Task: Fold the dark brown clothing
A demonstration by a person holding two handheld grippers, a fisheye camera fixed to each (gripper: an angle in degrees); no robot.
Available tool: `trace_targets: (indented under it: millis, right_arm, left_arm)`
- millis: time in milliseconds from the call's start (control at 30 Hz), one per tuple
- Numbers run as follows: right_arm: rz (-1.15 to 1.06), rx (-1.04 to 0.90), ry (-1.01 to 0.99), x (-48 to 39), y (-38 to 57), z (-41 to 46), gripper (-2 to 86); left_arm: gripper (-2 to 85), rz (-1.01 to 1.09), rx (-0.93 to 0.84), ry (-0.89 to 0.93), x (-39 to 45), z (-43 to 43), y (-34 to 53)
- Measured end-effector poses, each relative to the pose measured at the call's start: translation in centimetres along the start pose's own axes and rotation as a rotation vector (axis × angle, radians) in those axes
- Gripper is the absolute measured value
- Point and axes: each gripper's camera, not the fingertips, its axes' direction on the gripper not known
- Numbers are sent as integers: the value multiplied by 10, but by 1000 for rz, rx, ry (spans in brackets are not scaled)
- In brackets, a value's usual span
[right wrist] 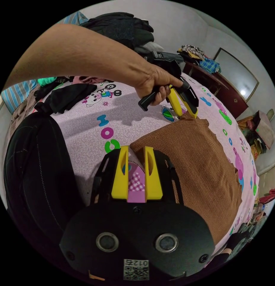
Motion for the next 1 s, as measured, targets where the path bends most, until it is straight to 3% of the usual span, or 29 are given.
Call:
trace_targets:
  millis: [433, 733, 1000]
  right_arm:
    - [21, -61, 63, -51, -34, 45, 67]
    - [71, -40, 18, -51, -36, 43, 71]
    - [19, -41, 72, -57, -30, 44, 78]
  left_arm:
    - [81, 86, 21, -24, -2, 10, -17]
    - [94, 36, 74, 195, -15, 9, -21]
    - [85, 93, 1, 79, 11, 39, -24]
